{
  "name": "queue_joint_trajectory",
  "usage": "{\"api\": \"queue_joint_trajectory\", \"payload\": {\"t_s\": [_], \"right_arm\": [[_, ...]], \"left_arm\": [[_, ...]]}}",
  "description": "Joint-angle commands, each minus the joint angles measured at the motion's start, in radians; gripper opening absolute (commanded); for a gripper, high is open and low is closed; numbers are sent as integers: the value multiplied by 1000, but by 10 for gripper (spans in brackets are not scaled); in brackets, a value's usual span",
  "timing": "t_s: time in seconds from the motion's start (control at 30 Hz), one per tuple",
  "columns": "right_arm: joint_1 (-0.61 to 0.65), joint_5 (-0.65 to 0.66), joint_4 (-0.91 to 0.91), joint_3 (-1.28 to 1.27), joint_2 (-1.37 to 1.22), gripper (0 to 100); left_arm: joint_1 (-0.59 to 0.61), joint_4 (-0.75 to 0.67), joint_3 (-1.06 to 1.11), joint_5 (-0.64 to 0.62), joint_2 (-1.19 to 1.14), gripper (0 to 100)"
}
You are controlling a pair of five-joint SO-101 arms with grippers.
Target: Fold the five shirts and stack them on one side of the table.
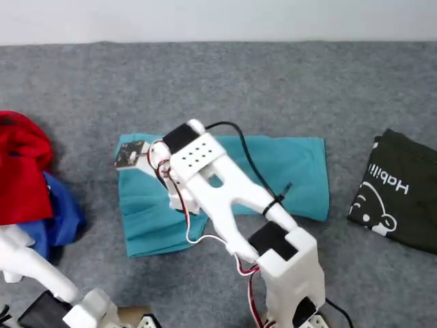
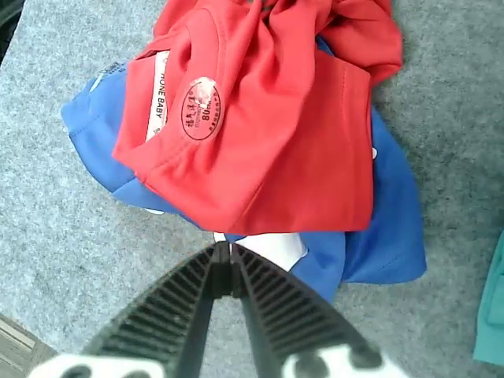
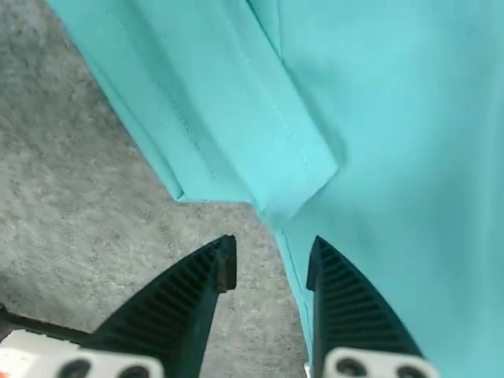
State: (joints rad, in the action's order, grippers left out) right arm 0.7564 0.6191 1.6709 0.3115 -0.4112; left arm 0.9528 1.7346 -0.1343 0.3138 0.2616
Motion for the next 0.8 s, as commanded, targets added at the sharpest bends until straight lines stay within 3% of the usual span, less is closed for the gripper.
{"api": "queue_joint_trajectory", "payload": {"t_s": [0.0,0.63,0.77], "right_arm": [[42,-5,-28,38,-1,169],[202,-5,-254,38,-31,171],[205,-8,-282,40,-77,229]], "left_arm": [[5,17,2,6,41,6],[5,17,2,6,40,6],[5,17,2,6,40,6]]}}
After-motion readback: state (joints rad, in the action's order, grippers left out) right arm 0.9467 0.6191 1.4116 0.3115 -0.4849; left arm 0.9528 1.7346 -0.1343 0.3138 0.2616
